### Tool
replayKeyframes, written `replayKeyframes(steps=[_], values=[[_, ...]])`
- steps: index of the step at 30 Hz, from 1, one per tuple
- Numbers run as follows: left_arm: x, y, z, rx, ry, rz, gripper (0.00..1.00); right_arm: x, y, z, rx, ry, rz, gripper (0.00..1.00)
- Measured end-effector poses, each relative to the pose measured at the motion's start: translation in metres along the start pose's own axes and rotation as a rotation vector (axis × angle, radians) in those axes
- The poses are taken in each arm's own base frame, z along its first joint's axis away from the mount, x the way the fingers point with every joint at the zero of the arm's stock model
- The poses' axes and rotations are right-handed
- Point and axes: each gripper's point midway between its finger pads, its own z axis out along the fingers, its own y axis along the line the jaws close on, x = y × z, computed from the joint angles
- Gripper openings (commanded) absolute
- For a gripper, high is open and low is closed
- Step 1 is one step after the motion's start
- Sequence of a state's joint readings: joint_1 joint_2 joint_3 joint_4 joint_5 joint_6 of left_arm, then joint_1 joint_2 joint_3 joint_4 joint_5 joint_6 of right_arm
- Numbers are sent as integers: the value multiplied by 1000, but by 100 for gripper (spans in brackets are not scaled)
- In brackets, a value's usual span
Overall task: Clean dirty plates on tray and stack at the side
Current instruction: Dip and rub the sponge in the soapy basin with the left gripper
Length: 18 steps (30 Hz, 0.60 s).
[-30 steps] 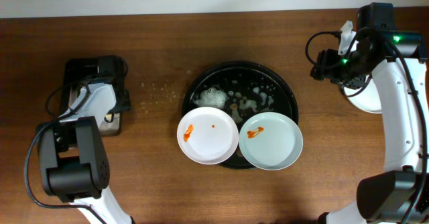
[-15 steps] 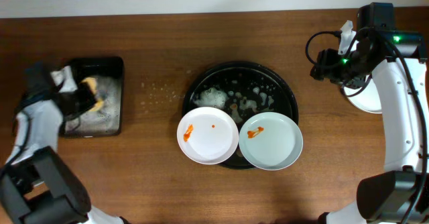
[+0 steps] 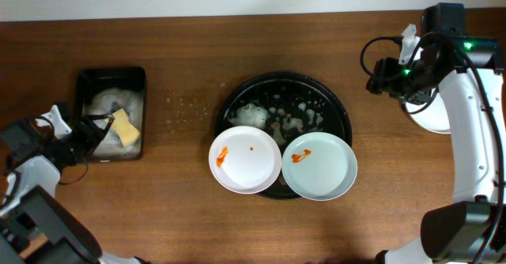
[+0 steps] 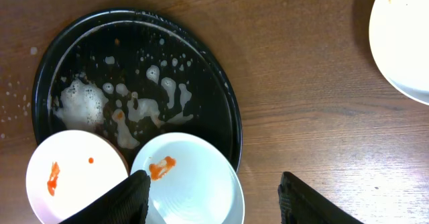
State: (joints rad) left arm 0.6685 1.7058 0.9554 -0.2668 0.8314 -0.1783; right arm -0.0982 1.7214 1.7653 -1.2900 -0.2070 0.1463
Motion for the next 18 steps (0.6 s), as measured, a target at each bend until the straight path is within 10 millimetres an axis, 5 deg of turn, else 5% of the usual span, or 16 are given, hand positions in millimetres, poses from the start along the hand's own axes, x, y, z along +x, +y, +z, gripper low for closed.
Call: replayKeyframes(steps=[2,6,13,18], values=[[-3,-9,-4,-55,-12,40,52,0,0,0,0,0,-1,63],[15,2,12,-252,45,73,45,0,0,0,0,0,-1,63],[25,52,35,-415,63,-29,39,0,0,0,0,1,0,63],[26,57,48,-400,66,-36,9,0,0,0,-1,1,-1,63]])
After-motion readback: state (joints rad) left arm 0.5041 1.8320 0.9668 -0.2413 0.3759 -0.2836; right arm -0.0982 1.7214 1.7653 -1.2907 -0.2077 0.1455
